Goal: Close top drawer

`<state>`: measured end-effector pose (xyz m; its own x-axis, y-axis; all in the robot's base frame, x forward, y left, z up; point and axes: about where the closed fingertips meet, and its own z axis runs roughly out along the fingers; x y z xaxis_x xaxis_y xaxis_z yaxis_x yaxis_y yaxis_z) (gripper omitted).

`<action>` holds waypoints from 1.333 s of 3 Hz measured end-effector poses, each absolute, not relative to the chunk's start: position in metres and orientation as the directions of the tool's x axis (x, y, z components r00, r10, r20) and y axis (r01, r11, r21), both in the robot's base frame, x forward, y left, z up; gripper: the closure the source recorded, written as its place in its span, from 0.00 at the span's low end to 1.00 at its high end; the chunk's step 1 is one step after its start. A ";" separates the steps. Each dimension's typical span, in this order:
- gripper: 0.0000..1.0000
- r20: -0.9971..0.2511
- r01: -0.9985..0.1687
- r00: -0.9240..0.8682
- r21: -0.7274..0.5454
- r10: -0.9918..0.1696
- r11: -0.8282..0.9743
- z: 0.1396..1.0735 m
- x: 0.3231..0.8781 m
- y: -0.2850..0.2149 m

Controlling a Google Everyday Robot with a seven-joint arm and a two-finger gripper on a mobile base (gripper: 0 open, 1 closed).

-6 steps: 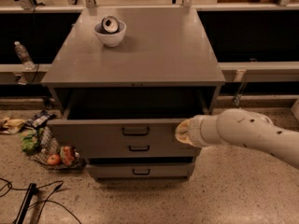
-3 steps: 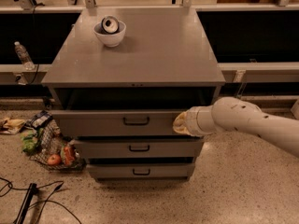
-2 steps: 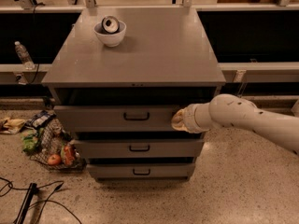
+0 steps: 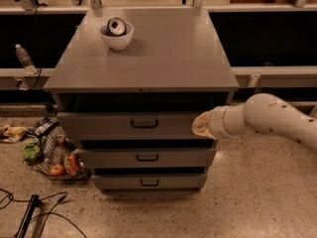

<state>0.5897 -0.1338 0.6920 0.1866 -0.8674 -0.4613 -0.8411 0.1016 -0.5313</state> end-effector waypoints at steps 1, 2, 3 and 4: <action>1.00 -0.520 -0.885 0.126 -0.443 -0.845 0.141 0.724 0.556 -0.144; 1.00 -0.624 -0.897 0.078 -0.384 -0.778 0.219 0.773 0.534 -0.154; 1.00 -0.774 -0.860 0.047 -0.353 -0.632 0.369 0.825 0.523 -0.173; 0.88 -0.851 -0.833 0.019 -0.304 -0.525 0.462 0.853 0.515 -0.182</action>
Offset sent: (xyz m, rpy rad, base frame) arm -0.0824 -0.0498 0.1831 0.4995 0.1775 -0.1594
